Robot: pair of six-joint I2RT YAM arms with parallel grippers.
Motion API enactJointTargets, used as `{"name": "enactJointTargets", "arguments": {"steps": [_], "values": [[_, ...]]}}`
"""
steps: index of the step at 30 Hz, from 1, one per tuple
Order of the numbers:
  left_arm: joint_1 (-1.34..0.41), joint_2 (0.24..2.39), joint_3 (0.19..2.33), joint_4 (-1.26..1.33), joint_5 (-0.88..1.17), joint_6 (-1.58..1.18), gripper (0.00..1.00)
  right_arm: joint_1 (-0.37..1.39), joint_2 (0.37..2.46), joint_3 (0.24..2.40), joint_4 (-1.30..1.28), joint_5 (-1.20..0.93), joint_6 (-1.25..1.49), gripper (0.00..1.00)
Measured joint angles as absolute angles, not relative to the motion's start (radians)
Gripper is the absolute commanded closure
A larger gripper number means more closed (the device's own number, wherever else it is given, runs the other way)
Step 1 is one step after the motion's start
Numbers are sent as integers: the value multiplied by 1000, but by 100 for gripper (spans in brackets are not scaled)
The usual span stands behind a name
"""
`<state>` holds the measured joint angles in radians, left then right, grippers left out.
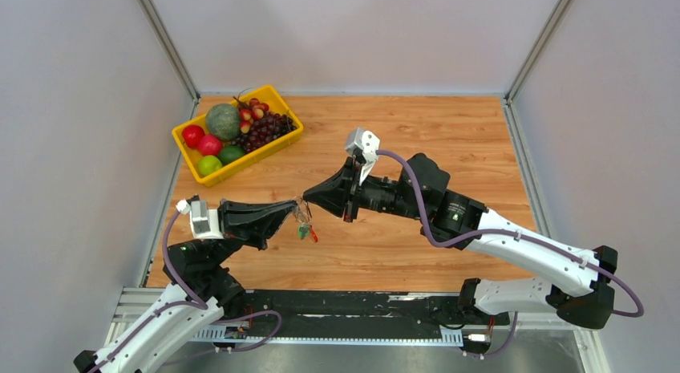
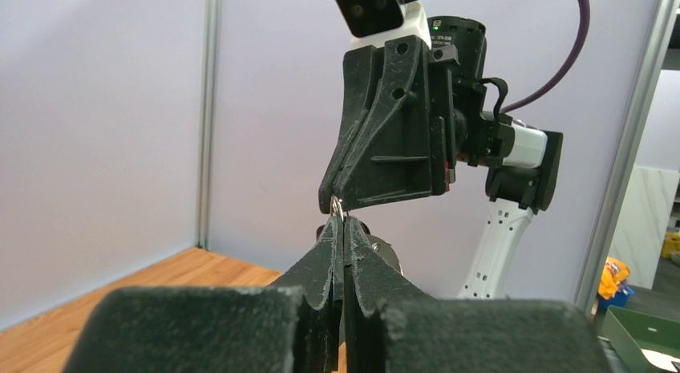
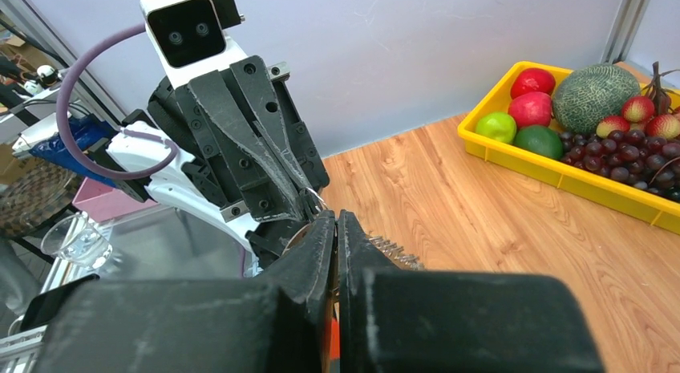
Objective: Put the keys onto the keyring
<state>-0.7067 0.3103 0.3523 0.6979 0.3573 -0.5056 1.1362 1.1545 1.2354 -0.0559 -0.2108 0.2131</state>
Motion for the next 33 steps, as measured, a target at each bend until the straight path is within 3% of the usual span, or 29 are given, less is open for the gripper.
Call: {"name": "enactJointTargets", "arguments": {"steps": [12,20,33], "values": [[-707,314,340,805,376,-531,100,1135,1106,1177,-74,-208,225,59],[-707,352,340,851,393,-564,100,1135,1037,1209,-141,-215,149,55],[-707,382,340,911,418,-677,100,1135,1109,1402,-342,-362,-124,51]]}}
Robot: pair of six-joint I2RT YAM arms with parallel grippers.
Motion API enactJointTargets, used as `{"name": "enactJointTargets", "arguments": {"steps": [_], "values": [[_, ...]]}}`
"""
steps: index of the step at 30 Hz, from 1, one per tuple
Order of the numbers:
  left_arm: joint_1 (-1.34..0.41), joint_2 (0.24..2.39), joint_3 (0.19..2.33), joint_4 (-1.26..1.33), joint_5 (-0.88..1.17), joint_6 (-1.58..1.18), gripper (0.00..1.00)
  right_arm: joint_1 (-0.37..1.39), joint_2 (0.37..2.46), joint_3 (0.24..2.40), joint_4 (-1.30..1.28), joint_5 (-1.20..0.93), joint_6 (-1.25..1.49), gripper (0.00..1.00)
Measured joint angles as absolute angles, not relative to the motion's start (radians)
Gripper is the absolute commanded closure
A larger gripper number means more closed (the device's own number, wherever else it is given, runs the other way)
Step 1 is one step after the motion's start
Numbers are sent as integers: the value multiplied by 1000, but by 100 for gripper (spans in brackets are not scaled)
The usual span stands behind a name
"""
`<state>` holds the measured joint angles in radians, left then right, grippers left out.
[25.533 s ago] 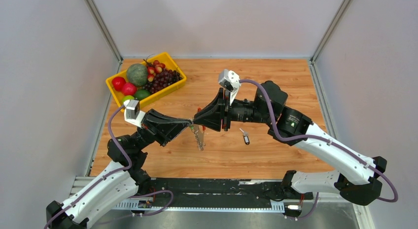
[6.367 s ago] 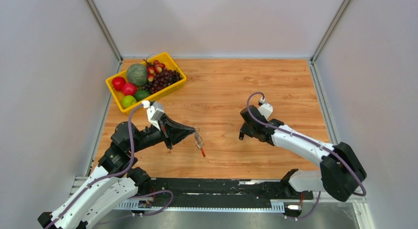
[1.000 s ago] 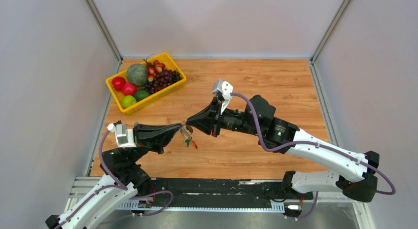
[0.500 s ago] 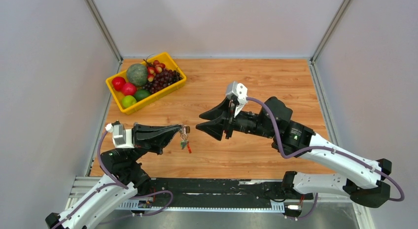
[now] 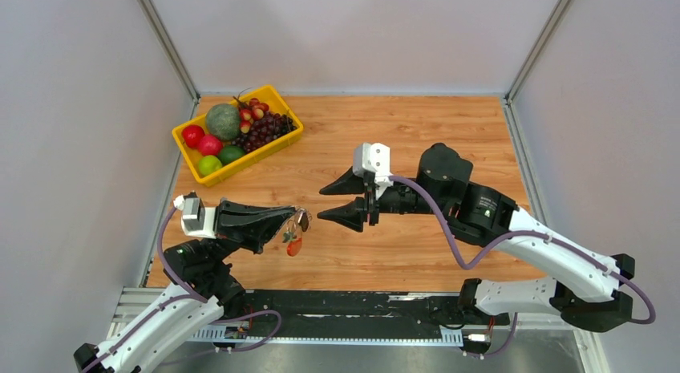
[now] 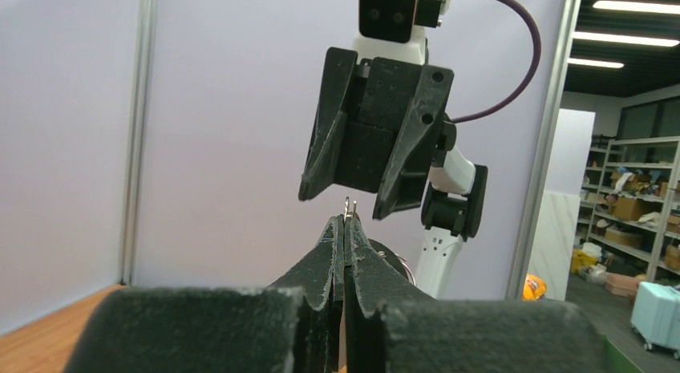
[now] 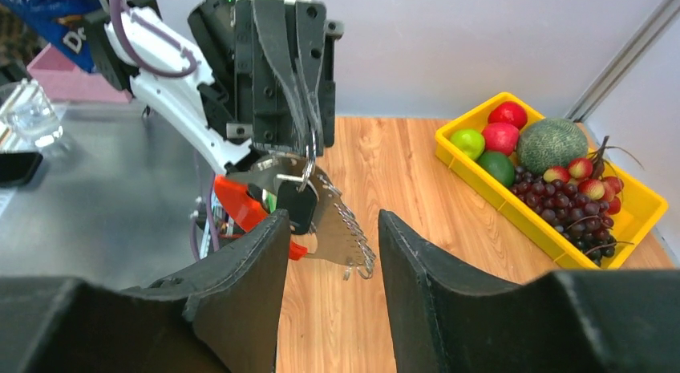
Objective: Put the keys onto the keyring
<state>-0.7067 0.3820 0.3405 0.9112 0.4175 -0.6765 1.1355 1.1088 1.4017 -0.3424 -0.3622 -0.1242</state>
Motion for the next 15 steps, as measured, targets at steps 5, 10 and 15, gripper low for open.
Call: {"name": "enactJointTargets", "arguments": {"steps": [5,10,15], "values": [[-707,385,340,938,418,-724,100,1138,1143,1408,-377,-407,-190,52],[-707,389,330,971,417,-764,100,1172,1169,1426,-395,-423,-235,53],[-707,389,310,986,413,-778,100,1201,1185,1460,-400,-429,-246,54]]}}
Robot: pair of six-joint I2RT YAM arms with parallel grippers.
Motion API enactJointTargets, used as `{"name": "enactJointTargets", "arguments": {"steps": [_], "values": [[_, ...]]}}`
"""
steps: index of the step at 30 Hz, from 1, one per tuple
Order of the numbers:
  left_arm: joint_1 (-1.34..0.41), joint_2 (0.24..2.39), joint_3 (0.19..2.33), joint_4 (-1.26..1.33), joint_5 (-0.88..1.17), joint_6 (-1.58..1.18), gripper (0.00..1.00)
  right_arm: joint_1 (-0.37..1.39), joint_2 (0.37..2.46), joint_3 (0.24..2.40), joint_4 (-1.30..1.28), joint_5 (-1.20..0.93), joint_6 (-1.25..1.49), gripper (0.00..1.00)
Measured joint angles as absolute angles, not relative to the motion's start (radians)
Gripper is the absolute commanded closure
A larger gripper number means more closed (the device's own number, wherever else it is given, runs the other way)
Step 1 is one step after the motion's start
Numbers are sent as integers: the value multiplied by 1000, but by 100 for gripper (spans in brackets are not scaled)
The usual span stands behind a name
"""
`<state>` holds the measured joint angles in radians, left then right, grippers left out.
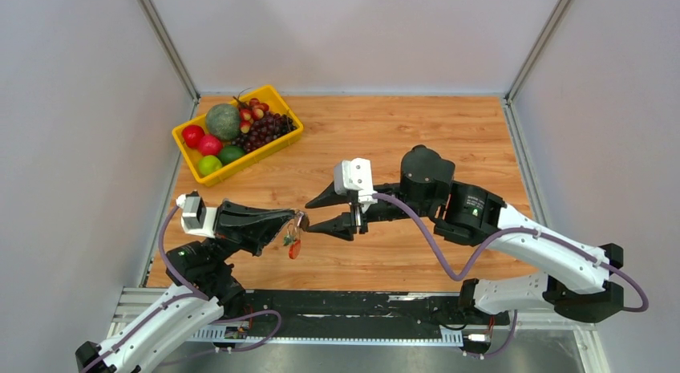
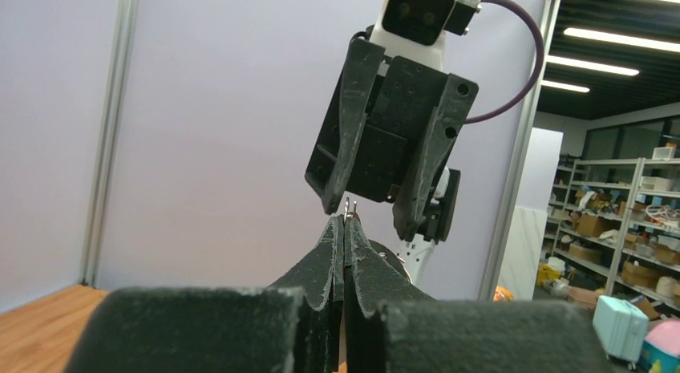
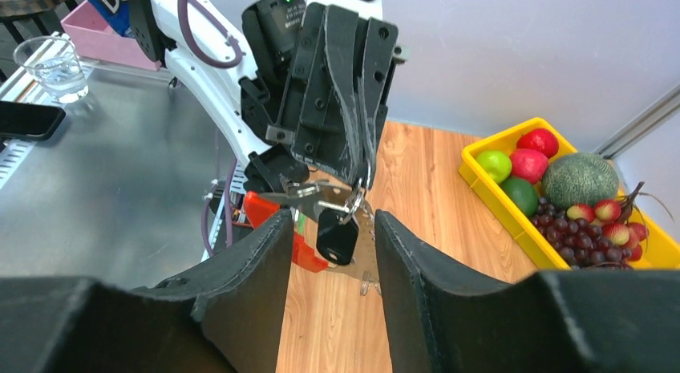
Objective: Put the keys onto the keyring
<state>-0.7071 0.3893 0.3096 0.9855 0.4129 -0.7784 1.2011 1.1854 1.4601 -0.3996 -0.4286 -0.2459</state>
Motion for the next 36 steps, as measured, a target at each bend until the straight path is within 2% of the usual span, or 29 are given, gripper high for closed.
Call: {"name": "enactJointTargets", "arguments": {"steps": [15,23,29,36], "values": [[-707,389,301,1040,410,-788,100,1210,1255,1514,-391,-390,-237,63],[-707,389,299,1054,409,-788,100,1210,1263,1520,-390,-398,-226,73],[-707,389,292,1060,408,-788,100,1211,1270,1531,-387,-403,-219,75],[-707,385,287,1061,405,-788,100,1211,1279,1533,-384,-411,-212,83]]}}
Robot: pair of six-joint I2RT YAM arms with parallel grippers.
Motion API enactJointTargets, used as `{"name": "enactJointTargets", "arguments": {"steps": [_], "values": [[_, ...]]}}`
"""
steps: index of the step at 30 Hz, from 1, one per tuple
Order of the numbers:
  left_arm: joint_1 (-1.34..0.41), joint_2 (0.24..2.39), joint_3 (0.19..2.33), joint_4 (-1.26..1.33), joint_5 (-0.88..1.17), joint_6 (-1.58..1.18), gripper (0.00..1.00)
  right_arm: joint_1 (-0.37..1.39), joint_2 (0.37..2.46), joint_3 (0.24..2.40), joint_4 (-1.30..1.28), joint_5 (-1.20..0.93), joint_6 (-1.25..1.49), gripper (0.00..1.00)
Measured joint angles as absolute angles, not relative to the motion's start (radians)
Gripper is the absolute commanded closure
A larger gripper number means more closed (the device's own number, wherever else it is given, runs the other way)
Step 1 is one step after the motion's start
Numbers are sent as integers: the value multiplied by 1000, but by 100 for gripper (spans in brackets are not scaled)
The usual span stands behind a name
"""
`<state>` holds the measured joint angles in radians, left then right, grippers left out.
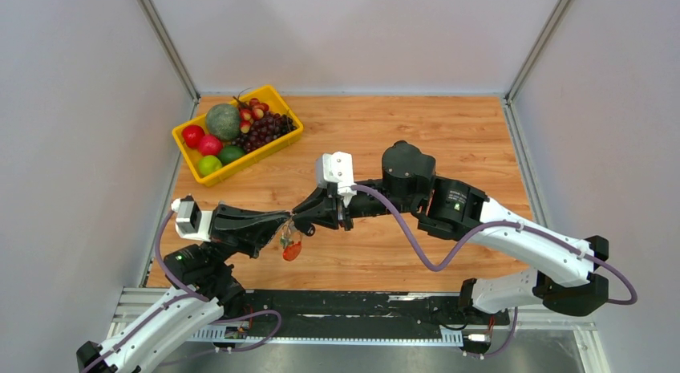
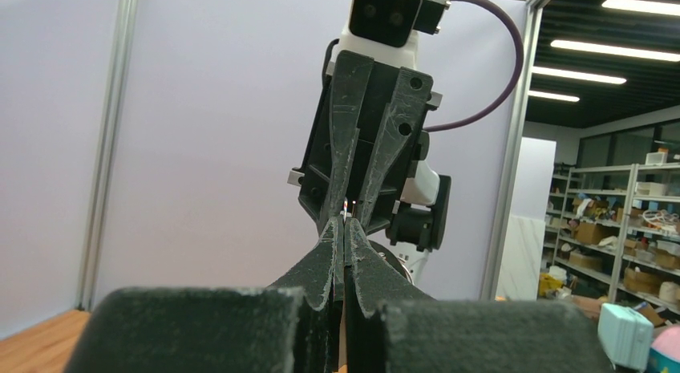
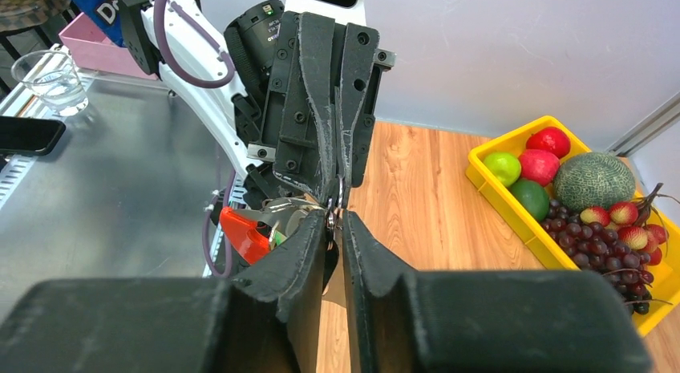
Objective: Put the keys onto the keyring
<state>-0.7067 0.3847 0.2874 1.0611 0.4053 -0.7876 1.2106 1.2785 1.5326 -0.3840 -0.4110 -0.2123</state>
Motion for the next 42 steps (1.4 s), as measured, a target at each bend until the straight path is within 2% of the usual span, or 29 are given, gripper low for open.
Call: {"name": "enactJointTargets", "arguments": {"steps": [5,11,12,13,14,18,20,22,26,31,42], "values": [[-707,376,283,1061,400,-787,100,1214,1279,1533,-384,-416,-210,100],[-707,370,283,1063,395,-786,100,1219,1279,1533,-380,-421,-202,100],[-707,370,282,1066,395,-786,97,1220,1279,1533,-378,-421,-201,100],[-707,370,282,1068,395,-786,92,1221,1279,1533,-377,-421,-199,100],[-707,371,282,1070,396,-787,82,1221,1279,1533,-376,-419,-193,100],[-707,368,285,1050,417,-796,54,1222,1279,1533,-390,-387,-170,100],[-707,356,295,995,450,-791,45,1221,1279,1533,-419,-356,-148,100],[-706,336,325,897,490,-776,41,1221,1277,1533,-449,-331,-123,100],[-707,297,427,636,548,-706,39,1219,1262,1533,-508,-314,-72,100],[-707,293,604,315,570,-582,41,1208,1233,1530,-610,-315,-23,100],[-707,409,765,-94,673,-412,42,1157,1248,1509,-768,-457,54,100]]}}
